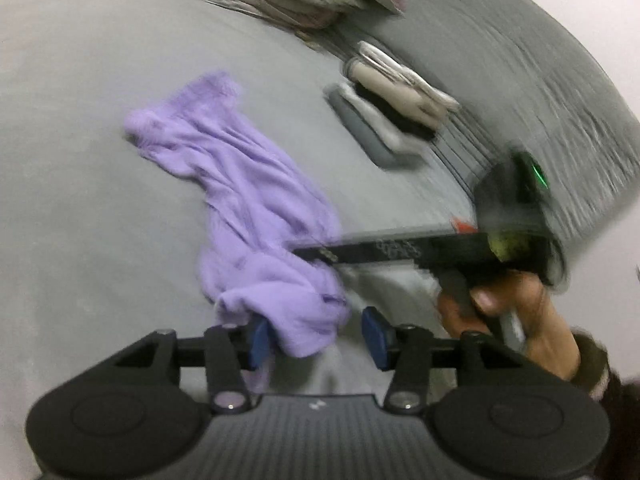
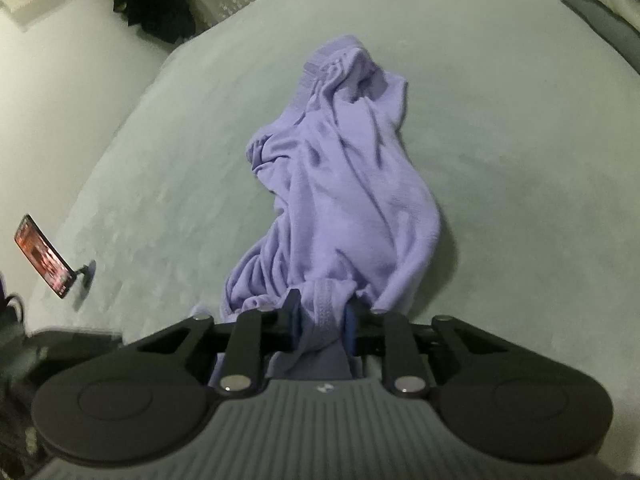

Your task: Fold clothes

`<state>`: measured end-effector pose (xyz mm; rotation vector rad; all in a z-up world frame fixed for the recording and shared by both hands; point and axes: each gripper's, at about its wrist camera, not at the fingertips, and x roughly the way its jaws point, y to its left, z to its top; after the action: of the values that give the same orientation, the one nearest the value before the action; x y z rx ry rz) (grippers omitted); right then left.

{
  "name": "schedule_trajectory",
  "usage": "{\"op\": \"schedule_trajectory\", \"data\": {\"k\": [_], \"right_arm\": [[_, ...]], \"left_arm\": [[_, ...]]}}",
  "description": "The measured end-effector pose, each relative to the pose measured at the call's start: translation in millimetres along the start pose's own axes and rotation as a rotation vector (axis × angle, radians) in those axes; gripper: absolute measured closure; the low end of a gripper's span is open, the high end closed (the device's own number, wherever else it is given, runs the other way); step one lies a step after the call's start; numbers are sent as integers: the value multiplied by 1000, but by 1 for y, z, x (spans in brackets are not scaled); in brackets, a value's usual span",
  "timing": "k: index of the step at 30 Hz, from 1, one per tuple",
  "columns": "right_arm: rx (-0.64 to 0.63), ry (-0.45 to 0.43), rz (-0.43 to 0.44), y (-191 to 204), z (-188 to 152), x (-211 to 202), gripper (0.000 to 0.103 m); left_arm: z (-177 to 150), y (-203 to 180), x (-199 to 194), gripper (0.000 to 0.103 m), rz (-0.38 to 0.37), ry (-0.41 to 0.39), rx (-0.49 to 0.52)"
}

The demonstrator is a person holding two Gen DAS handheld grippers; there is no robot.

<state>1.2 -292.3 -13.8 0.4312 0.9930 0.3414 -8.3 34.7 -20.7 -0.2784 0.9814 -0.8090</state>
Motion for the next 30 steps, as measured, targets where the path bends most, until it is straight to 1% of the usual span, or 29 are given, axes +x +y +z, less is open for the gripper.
{"op": "schedule_trajectory", "data": {"k": [3, 7, 11, 13, 18, 20, 21, 22, 26, 27, 30], "right_arm": [[-3, -5, 0, -6, -1, -3, 83], [-19, -32, -39, -12, 0, -18, 83], [-8, -52, -74, -25, 2, -29, 84], [-1, -58, -87, -32, 3, -34, 84], [21, -66, -97, -48, 0, -44, 84], [28, -69, -95, -52, 0, -47, 85], [31, -71, -92, -53, 0, -48, 85], [31, -72, -91, -53, 0, -49, 85], [29, -74, -81, -54, 1, -51, 85], [25, -74, -75, -53, 1, -52, 83], [-13, -83, -48, -46, 4, -52, 75]], "left_arm": [[20, 21, 11, 43, 65, -38, -93], [41, 50, 26, 42, 119, -115, -264], [53, 66, 39, 40, 177, -198, -368], [56, 69, 47, 40, 204, -231, -396], [59, 68, 58, 45, 264, -353, -424], [59, 65, 63, 53, 292, -392, -421], [59, 65, 64, 63, 311, -399, -414], [58, 63, 67, 78, 334, -399, -400], [56, 54, 64, 89, 385, -397, -344], [56, 51, 62, 95, 400, -399, -333], [54, 39, 50, 96, 450, -418, -303]]}}
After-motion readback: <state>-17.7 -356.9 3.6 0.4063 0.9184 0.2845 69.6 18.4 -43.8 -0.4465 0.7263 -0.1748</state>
